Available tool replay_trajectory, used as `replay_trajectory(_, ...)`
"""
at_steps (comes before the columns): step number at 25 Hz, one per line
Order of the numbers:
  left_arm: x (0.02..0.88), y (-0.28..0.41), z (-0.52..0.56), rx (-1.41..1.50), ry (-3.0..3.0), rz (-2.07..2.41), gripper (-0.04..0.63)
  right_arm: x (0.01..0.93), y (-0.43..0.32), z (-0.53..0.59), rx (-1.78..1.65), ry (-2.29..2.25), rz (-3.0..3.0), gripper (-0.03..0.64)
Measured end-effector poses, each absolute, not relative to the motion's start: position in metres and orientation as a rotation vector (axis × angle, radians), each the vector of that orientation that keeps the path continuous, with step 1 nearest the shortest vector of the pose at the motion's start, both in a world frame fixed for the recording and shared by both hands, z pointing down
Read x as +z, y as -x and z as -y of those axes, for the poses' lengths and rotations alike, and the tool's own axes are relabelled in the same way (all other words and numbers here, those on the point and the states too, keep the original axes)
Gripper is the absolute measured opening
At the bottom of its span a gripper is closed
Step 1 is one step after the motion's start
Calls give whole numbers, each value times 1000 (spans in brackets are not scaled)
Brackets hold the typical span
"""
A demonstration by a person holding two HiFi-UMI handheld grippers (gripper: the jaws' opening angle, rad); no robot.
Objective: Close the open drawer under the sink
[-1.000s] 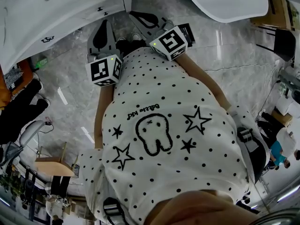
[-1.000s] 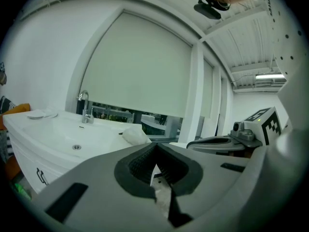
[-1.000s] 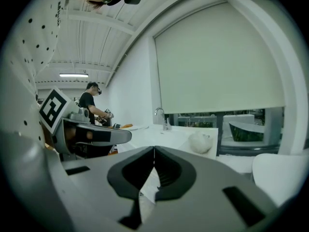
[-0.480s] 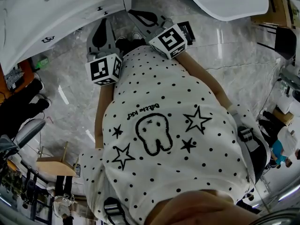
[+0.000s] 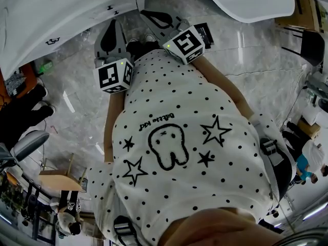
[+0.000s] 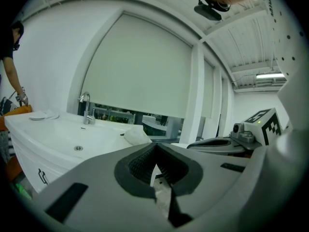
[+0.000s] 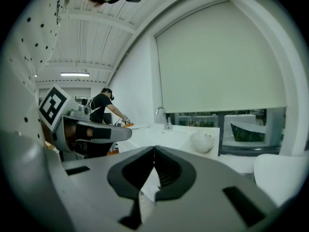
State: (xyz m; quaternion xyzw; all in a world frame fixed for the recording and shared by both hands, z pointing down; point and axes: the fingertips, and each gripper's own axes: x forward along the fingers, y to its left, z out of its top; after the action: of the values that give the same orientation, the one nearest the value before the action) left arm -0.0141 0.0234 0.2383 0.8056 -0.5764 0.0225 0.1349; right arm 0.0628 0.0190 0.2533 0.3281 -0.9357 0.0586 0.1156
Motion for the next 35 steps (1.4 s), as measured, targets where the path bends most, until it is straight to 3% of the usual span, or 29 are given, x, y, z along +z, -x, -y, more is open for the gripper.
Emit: replay_trajectory(35,240,0,-24,52,-2342,1665,5,259,-77,-20,166,-960,2737,14)
